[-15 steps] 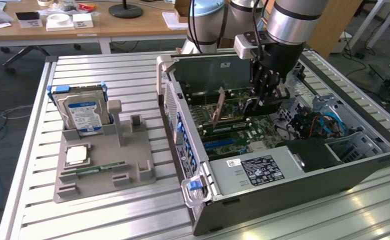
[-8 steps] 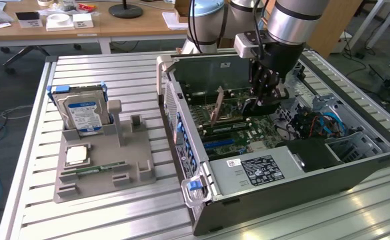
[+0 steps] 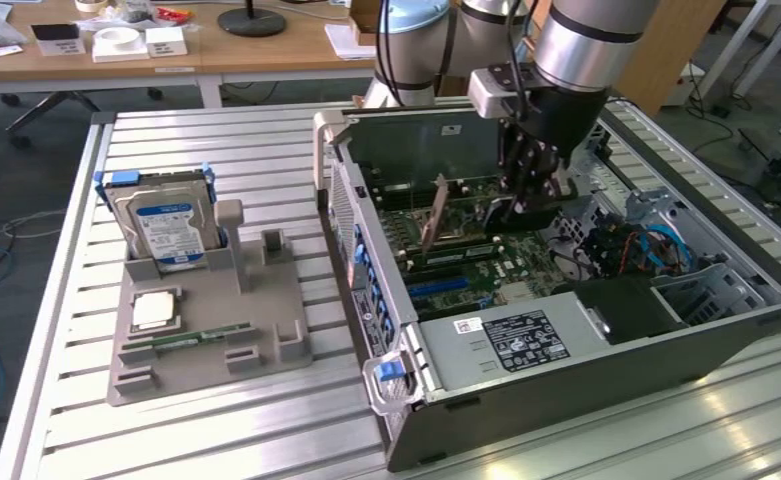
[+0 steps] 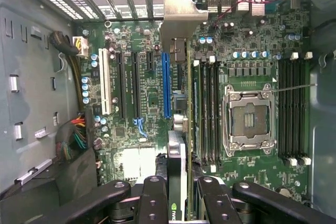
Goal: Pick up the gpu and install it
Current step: 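Insert the gpu into the slot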
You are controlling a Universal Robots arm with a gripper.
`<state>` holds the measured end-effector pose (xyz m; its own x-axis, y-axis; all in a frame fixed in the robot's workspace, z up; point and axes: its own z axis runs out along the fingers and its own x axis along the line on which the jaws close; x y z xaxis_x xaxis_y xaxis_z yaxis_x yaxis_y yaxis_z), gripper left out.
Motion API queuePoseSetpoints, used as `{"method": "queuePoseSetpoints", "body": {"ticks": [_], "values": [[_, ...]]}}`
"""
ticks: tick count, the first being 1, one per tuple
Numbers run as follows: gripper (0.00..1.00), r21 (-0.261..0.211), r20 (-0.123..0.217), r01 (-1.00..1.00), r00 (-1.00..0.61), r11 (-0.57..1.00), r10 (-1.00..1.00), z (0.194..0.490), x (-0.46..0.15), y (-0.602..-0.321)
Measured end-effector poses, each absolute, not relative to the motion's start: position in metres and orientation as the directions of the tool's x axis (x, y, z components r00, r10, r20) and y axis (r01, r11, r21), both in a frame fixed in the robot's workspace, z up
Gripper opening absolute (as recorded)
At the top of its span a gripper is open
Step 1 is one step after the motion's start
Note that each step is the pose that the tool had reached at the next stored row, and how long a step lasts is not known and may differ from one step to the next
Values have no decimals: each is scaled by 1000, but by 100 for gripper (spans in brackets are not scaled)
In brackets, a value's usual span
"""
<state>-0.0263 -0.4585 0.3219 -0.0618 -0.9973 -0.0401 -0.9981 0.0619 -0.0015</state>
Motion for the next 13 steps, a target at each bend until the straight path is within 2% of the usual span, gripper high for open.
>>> {"method": "queuePoseSetpoints", "body": {"ticks": [13], "values": [[27, -2, -40, -999, -35, 35, -999, 310, -35, -459]]}}
